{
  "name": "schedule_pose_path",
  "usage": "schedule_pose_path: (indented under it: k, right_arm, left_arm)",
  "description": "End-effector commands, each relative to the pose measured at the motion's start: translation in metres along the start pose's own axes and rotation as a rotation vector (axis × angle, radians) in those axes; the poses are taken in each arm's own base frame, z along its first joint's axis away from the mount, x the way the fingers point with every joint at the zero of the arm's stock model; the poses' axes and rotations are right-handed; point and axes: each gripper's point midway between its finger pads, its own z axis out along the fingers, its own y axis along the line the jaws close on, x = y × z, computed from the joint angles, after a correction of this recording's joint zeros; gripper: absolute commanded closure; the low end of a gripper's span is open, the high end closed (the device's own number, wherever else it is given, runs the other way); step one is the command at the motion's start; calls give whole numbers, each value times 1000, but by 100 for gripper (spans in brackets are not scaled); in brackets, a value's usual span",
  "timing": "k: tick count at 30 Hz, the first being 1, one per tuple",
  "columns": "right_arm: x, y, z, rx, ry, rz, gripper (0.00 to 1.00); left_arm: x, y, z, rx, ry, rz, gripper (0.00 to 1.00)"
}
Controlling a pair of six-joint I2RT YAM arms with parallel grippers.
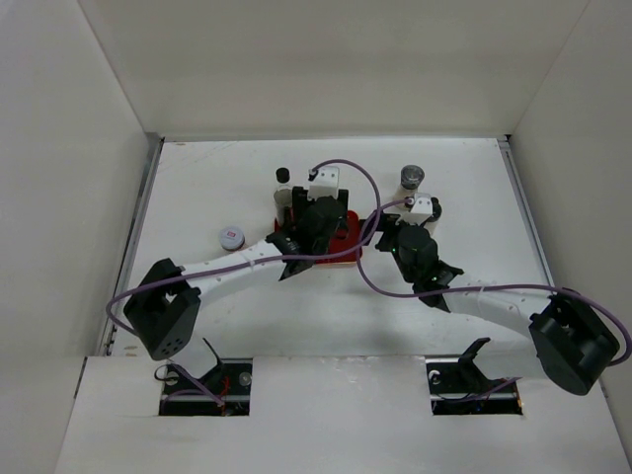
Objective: Organize the condiment bottles
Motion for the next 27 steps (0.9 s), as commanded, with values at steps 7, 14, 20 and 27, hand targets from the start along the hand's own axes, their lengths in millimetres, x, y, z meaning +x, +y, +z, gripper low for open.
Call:
schedule_pose_path:
  k: [7, 14, 20, 27]
  right_arm:
    - [-26, 7, -2, -30, -83, 51, 2]
    - [-23, 6, 0, -25, -75, 46, 2]
    - [-20, 6, 2, -23, -67, 42, 2]
    - [-18, 6, 3, -23, -64, 41, 2]
  left_arm:
    - [-62, -17, 35, 33, -175, -149, 68]
    - [-56, -16, 52, 34, -186, -155, 68]
    - [-51, -10, 58, 15, -179, -144, 68]
    - [-38, -2, 64, -11, -158, -128, 67]
